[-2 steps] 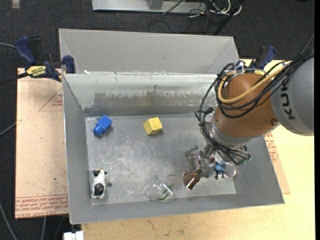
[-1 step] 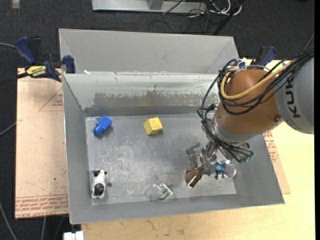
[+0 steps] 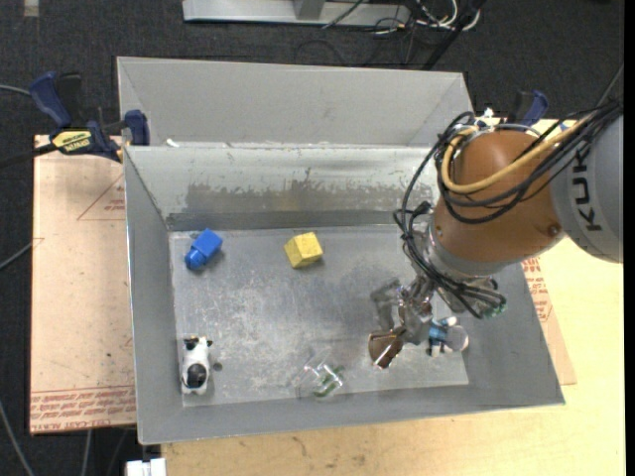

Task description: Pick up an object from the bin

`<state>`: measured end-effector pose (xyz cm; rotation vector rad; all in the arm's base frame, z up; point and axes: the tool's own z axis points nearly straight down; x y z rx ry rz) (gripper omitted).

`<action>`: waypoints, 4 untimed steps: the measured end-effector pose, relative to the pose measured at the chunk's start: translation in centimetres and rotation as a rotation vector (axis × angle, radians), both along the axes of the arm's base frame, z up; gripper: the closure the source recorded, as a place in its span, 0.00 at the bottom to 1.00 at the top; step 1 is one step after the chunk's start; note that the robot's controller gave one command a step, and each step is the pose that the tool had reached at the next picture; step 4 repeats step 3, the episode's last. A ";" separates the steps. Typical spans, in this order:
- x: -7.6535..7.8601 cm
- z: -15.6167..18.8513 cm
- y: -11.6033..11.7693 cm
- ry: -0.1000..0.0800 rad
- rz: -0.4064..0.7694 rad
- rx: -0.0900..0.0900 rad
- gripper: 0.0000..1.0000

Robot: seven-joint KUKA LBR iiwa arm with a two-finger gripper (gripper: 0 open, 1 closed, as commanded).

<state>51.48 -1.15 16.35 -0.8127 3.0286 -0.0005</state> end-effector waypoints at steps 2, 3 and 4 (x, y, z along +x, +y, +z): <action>0.0 0.7 0.0 0.002 -0.001 0.000 1.00; 0.0 1.1 0.1 0.003 -0.001 0.000 1.00; 0.0 1.1 0.1 0.003 -0.001 0.000 1.00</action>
Offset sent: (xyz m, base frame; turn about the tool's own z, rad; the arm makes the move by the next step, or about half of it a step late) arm 0.0001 0.0001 0.0160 0.0000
